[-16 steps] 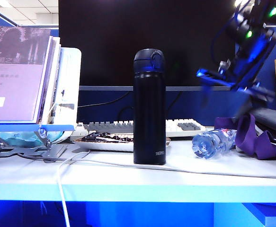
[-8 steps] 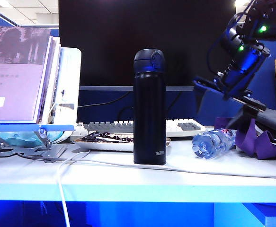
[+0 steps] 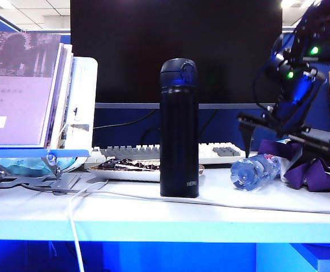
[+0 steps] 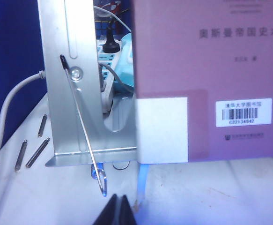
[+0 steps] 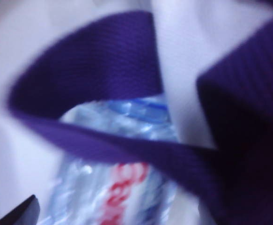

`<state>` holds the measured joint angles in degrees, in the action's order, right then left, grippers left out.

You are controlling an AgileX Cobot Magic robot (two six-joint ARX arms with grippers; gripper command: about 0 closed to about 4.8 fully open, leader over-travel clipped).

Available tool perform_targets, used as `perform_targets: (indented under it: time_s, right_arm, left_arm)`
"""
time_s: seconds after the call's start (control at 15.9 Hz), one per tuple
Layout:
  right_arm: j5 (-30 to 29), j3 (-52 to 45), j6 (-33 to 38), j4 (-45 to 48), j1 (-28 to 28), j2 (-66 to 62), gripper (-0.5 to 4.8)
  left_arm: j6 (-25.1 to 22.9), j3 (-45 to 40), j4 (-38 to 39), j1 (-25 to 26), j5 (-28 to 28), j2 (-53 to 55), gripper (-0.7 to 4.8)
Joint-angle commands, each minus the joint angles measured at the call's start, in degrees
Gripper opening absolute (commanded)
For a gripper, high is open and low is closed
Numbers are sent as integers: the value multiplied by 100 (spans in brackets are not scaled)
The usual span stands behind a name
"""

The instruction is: Pick up the mineral water bottle and place it vertically to the right of the black thermos cup.

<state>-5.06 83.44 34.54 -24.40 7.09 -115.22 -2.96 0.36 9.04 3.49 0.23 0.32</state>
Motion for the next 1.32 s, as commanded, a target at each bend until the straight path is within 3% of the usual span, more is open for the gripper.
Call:
perform_targets:
  time_s: [0.06,0.57,0.69,0.82,0.95,1.07,1.32]
  right_arm:
    - [92,90,39,105,-20,-249,479]
    - [90,1259,-15,-177,-63,-955,479]
    - [20,1259,-90,-326,-66,-957,352]
    - [-83,1259,-184,-450,-70,-957,352]
    - [-177,1259,-212,-472,-70,-957,319]
    - [-531,1259,-339,-448,-70,-957,155]
    - [-1200,1346,-595,-243,-68,-955,143]
  left_arm:
    - [2,-4,68,4,-4,-9,-3]
    - [2,-4,68,4,-4,-9,-3]
    - [2,-4,68,4,-2,-9,-3]
    - [2,-4,66,4,-2,-9,-3]
    - [2,-4,68,4,-2,-9,-3]
    - [2,-4,68,4,-2,-9,-3]
    - [2,-4,68,4,-4,-9,-3]
